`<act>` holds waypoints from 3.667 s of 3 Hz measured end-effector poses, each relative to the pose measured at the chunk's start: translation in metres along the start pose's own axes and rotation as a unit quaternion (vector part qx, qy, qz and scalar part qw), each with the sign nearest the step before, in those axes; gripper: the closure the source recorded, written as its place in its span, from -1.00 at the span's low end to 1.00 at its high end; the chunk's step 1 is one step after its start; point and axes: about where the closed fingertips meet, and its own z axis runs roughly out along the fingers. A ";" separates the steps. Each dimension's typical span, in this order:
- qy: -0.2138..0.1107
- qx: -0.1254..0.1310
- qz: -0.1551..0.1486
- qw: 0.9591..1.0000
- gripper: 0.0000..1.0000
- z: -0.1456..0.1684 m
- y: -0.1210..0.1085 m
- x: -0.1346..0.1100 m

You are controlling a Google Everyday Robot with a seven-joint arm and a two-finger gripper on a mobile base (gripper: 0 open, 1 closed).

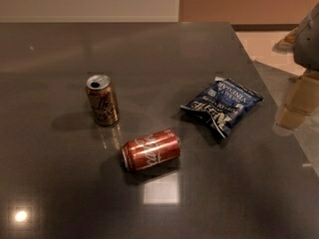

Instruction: Pick coke can

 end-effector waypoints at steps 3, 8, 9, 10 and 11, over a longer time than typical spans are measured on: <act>-0.025 -0.058 -0.070 0.996 -1.00 0.021 0.027 -0.043; -0.033 -0.135 -0.225 0.964 -1.00 0.110 0.103 -0.155; -0.021 -0.136 -0.229 0.964 -1.00 0.125 0.110 -0.166; -0.010 -0.136 -0.232 0.963 -1.00 0.136 0.114 -0.171; 0.001 -0.135 -0.237 0.962 -0.65 0.144 0.115 -0.168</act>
Offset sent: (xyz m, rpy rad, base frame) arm -0.0126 0.0530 -0.0209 0.0342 0.1236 0.2068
